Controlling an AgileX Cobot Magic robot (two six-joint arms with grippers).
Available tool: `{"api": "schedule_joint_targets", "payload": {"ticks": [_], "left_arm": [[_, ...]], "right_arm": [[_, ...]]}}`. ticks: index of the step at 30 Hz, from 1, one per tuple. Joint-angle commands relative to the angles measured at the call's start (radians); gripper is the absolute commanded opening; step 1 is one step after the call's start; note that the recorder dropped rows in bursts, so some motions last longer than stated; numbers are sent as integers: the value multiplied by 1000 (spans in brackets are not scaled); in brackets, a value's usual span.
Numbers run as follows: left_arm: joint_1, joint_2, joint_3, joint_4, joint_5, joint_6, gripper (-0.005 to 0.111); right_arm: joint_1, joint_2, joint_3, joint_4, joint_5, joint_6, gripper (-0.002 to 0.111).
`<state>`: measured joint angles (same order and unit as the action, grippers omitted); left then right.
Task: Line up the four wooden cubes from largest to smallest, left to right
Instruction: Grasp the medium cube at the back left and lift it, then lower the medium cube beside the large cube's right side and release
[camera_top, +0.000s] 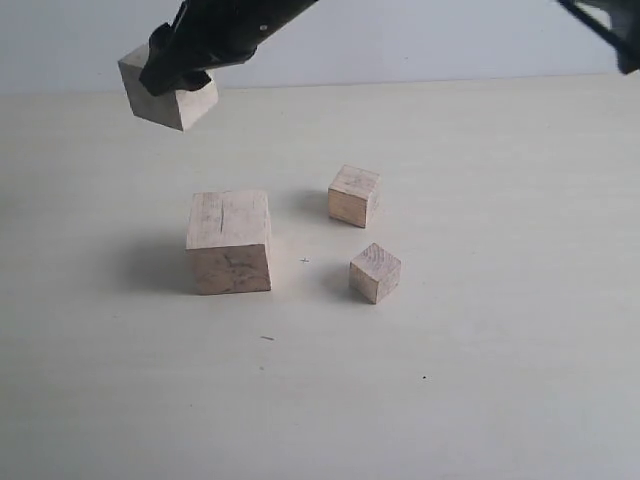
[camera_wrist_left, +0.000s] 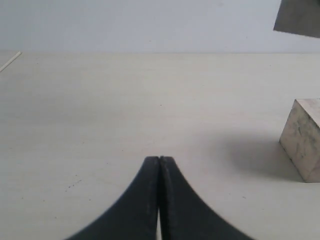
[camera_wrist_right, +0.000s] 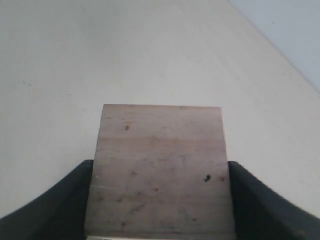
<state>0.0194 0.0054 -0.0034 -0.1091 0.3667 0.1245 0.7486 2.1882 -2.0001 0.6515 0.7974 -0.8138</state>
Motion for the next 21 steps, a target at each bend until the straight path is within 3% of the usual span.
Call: {"api": "schedule_joint_targets", "payload": {"ticks": [1,8,13,21], "left_arm": [[2,-5,3,1,-10,1,0],[2,-5,3,1,-10,1,0],[2,-5,3,1,-10,1,0],[2,-5,3,1,-10,1,0]], "right_arm": [[-7,-97,31,-34,43,5,0],[-12,-260,200,-175,18,7,0],[-87,-359,336,-160,18,-29,0],[-236,-392,510,153,117,-498,0]]}}
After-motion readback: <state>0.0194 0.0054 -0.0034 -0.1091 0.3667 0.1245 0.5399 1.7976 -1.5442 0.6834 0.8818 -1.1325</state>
